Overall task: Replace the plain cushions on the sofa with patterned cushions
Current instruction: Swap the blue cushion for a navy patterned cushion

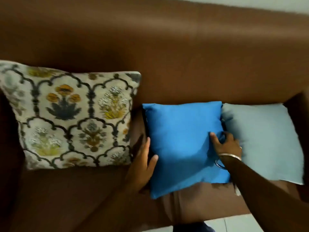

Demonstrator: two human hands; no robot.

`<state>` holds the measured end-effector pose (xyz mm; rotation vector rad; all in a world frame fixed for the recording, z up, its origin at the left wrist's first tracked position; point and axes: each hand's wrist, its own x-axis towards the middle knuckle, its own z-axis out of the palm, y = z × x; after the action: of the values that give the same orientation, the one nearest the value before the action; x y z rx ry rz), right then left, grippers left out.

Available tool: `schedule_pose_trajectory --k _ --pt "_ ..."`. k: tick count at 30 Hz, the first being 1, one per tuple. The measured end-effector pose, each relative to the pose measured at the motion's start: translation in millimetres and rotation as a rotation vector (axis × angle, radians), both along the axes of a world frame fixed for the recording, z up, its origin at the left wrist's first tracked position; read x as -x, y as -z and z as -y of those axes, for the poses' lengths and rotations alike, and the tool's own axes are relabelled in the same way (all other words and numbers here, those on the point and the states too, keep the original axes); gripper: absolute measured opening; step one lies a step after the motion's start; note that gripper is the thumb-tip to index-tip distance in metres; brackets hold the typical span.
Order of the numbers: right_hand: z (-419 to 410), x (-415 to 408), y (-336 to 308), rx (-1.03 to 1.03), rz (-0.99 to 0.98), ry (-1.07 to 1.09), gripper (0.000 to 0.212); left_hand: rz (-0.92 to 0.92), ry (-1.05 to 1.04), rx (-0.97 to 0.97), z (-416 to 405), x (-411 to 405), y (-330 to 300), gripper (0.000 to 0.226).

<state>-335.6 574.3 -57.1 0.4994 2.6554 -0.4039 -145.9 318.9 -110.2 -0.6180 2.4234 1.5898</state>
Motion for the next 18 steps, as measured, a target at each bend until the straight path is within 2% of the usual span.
schedule_pose_trajectory --k 2,5,7,9,10,11,13,15,16,18 --pt "-21 8 14 0.110 0.191 0.066 0.093 0.130 -0.237 -0.088 -24 23 18 0.070" --pt "-46 20 18 0.541 0.394 0.091 0.074 0.253 -0.301 -0.077 -42 47 18 0.061" --pt "-62 27 -3 0.724 0.445 0.071 0.062 0.292 -0.358 -0.263 -21 44 -5 0.056" --pt "-93 43 -37 0.945 0.514 0.110 0.060 0.295 -0.409 -0.556 10 30 -43 0.075" --pt "-109 52 -51 1.132 0.585 0.135 0.065 0.283 -0.413 -0.705 22 21 -66 0.090" --pt "-119 56 -71 1.299 0.618 0.144 0.072 0.249 -0.447 -0.760 33 11 -86 0.099" --pt "-116 58 -103 1.626 0.680 0.330 0.085 0.156 -0.480 -0.608 39 13 -113 0.104" --pt "-96 68 -100 1.482 0.444 0.178 0.098 0.058 -0.528 -0.546 17 34 -116 0.097" --pt "-75 66 -99 1.408 0.331 0.114 0.097 0.012 -0.555 -0.574 5 48 -111 0.091" --pt "-35 71 -87 1.331 0.151 0.011 0.071 -0.046 -0.609 -0.566 -22 79 -95 0.083"
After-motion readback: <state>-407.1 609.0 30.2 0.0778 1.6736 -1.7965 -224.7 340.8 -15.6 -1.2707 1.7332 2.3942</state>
